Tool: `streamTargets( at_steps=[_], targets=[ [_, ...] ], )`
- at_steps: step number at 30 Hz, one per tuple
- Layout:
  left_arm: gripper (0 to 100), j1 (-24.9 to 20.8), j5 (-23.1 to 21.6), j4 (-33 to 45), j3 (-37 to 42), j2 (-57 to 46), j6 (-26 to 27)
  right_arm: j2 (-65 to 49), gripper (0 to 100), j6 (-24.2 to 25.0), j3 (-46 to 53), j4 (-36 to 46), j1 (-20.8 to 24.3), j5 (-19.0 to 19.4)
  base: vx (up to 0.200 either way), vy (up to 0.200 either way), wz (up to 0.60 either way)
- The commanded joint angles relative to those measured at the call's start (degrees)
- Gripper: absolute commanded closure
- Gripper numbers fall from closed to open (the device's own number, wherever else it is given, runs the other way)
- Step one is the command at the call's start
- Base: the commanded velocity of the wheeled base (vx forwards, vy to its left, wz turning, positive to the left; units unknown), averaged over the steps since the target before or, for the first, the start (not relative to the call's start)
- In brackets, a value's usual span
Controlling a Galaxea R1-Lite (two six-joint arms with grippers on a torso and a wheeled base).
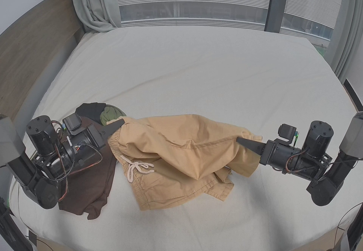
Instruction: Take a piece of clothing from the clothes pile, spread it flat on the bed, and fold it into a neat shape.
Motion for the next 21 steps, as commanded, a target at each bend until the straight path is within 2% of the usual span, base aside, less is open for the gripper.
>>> streamTargets(
  at_steps=[1, 21],
  targets=[
    [100, 0.1, 0.1, 0.0, -0.1, -0.2, 0.1, -1.5, 100, 0.0, 0.1, 0.0, -0.2, 0.0, 0.0, 0.0, 0.0],
    [100, 0.1, -1.4, 0.0, 0.7, -1.9, 6.5, -5.2, 100, -0.1, 0.1, 0.1, -0.6, 0.0, 0.0, 0.0, 0.0]
  ],
)
